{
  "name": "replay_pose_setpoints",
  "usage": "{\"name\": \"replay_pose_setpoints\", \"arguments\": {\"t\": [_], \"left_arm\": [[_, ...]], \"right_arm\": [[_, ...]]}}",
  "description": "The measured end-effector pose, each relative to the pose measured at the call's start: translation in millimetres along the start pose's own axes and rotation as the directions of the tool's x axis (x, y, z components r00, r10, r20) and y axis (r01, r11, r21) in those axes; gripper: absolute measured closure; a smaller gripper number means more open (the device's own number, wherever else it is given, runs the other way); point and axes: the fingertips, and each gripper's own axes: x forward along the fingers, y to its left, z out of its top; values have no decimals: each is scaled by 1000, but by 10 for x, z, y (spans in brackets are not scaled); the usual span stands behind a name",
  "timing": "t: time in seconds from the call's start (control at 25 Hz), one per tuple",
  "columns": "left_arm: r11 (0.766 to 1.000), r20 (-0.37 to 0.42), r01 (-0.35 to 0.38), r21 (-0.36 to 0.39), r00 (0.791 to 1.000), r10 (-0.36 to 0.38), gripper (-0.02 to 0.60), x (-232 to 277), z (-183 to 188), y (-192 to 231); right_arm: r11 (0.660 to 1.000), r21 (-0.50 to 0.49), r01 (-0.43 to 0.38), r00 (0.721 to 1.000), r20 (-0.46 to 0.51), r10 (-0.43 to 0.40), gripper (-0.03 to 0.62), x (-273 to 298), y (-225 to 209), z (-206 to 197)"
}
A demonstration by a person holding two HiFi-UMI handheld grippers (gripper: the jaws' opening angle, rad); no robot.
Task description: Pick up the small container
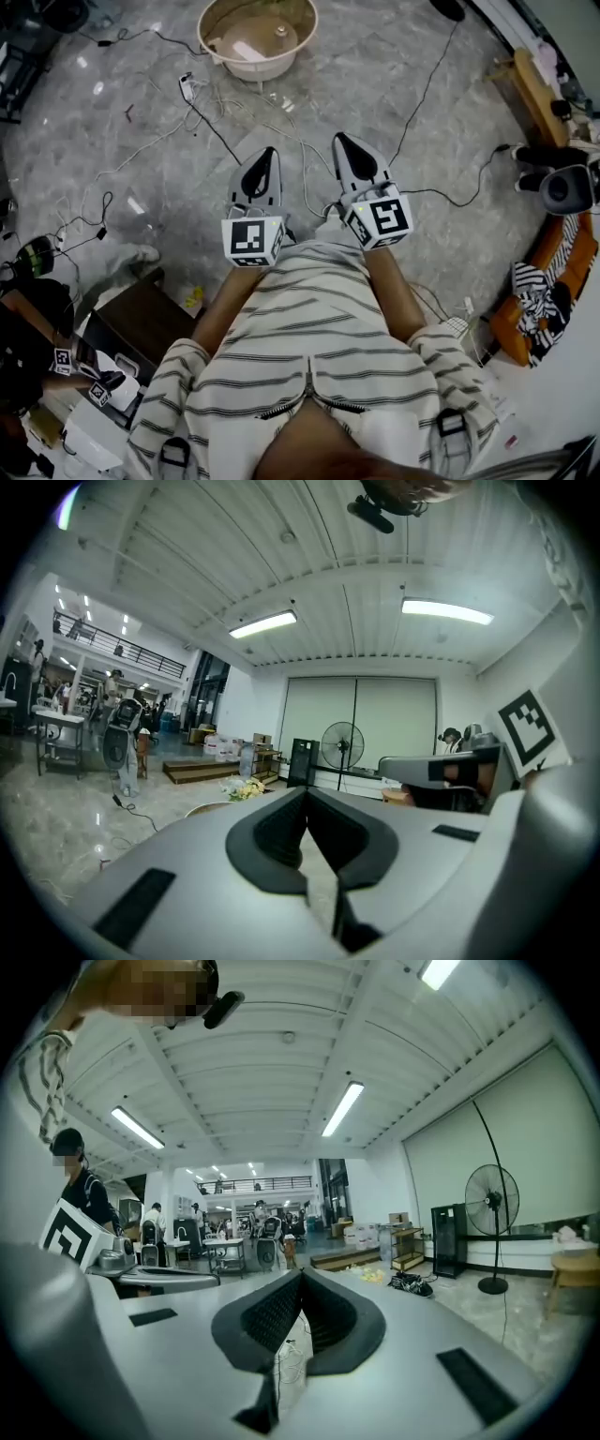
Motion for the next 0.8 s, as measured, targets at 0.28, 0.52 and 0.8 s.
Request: {"name": "replay_pose_setpoints", "arguments": {"t": [0.28,0.52,0.8], "left_arm": [[999,0,34,2,999,-34,583,-129,-18,222],[999,-3,34,0,999,-34,583,-109,-21,391],[999,-2,38,23,999,-38,583,289,59,504]], "right_arm": [[999,-23,39,999,-15,-40,588,136,313,-13],[999,-30,30,999,-17,-31,588,223,440,3],[1000,-23,18,1000,5,-17,588,606,227,44]]}}
